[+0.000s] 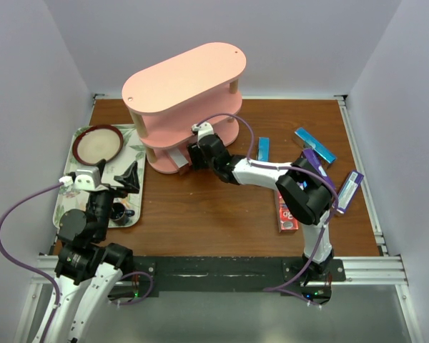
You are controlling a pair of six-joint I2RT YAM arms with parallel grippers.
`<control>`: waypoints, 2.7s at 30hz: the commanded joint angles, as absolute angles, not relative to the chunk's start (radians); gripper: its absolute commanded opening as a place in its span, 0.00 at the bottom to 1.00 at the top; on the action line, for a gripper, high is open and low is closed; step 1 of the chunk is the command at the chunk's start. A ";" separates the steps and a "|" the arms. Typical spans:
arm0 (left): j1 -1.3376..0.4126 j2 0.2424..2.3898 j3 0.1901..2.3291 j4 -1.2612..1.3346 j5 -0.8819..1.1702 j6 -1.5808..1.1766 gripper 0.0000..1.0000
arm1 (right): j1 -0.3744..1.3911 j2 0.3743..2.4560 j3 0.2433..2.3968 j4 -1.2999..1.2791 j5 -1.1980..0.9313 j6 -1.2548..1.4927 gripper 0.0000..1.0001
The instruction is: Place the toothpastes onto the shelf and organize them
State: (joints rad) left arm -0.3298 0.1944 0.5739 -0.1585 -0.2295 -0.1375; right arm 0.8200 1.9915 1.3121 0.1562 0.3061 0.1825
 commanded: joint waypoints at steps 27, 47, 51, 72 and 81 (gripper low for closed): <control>-0.336 0.210 0.563 -0.137 -0.215 -0.133 1.00 | 0.827 1.956 1.219 0.377 0.278 0.094 0.37; -0.336 0.209 0.563 -0.137 -0.213 -0.133 1.00 | 0.825 1.918 1.213 0.336 0.296 0.156 0.70; -0.336 0.207 0.561 -0.133 -0.210 -0.133 1.00 | 0.827 1.823 1.187 0.281 0.307 0.178 0.82; -0.336 0.186 0.557 -0.130 -0.189 -0.138 1.00 | 0.764 1.312 0.960 -0.450 0.522 0.391 0.99; -0.336 0.183 0.552 -0.121 -0.163 -0.135 1.00 | 0.663 1.122 0.836 -0.707 0.482 0.529 0.98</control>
State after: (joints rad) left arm -0.3298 0.1917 0.5575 -0.1574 -0.1841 -0.1375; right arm 0.7120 1.1843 0.8837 -0.5457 0.4873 0.4362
